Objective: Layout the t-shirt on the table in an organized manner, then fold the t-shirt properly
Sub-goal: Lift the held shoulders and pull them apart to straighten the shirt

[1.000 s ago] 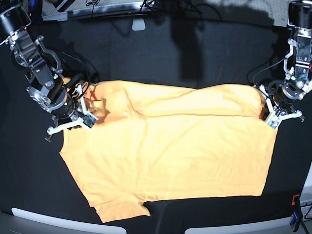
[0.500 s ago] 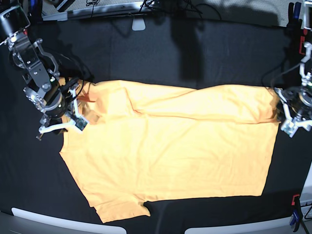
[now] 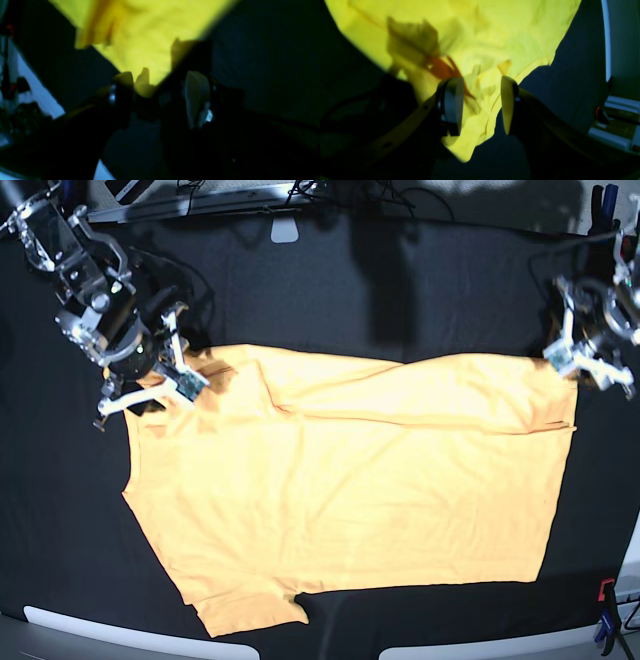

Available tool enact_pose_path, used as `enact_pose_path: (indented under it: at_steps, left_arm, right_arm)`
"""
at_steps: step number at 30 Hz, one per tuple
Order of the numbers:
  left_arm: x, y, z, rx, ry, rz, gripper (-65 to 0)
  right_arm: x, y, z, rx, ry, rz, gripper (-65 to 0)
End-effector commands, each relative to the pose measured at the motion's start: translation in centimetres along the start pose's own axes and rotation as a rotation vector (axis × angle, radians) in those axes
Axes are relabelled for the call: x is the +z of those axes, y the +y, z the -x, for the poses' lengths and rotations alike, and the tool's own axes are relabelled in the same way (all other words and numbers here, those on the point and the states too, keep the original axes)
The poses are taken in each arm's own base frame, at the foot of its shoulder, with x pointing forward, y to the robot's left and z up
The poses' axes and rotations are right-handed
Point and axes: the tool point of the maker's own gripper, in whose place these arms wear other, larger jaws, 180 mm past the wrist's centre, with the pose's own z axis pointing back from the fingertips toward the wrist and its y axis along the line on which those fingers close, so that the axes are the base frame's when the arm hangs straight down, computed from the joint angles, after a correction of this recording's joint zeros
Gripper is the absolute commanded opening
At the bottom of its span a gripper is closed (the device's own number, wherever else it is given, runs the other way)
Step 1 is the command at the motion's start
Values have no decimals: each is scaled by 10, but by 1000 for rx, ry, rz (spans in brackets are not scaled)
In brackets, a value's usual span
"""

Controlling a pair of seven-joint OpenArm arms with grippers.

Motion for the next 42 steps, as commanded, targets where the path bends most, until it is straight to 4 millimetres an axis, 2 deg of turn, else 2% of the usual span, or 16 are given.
enact_pose_path:
  at_steps: [1,6,9,12,15,20,24,26,30,32,35,40,42]
  left_arm:
    - [4,10,-2,-29,-12,-31,-345]
    - [-3,0,7,-101,23,-14,-345]
    - [-13,-4,5,-123,-1,7,-346]
    - [-27,-9,15,-178,45,26,-389]
    - [-35,-3,20,-195,72,-1,-405]
    - [-36,18,13,-182,62,-71,-405]
    - [-37,24,10,-184,58,-84,-408]
    - [-37,24,13,-182,73,-84,-466]
    - [-35,26,20,-174,113,-87,-647]
    - [-33,26,19,-145,110,-80,-650]
    - [-27,28,13,-136,116,-89,-650]
    - [-16,39,-25,-85,5,-147,-650]
    - [-13,44,-33,-83,-8,-172,-650]
  right_arm:
    - [4,-14,-5,5,-24,39,-410]
    - [4,-12,-5,0,-23,32,-410]
    - [4,-12,-3,0,-16,32,-410]
    - [4,-12,-2,0,-8,32,-410]
    - [4,-12,-2,0,-8,32,-410]
    - [4,-12,-2,0,-8,32,-410]
    - [4,-12,-1,0,-5,32,-410]
    - [4,-12,-1,1,-2,32,-410]
    - [4,-12,0,1,0,32,-410]
    - [4,-11,2,3,13,30,-410]
    - [7,-7,15,40,47,25,-410]
    - [13,4,44,93,120,-4,-410]
    - [13,8,50,95,133,-17,-408]
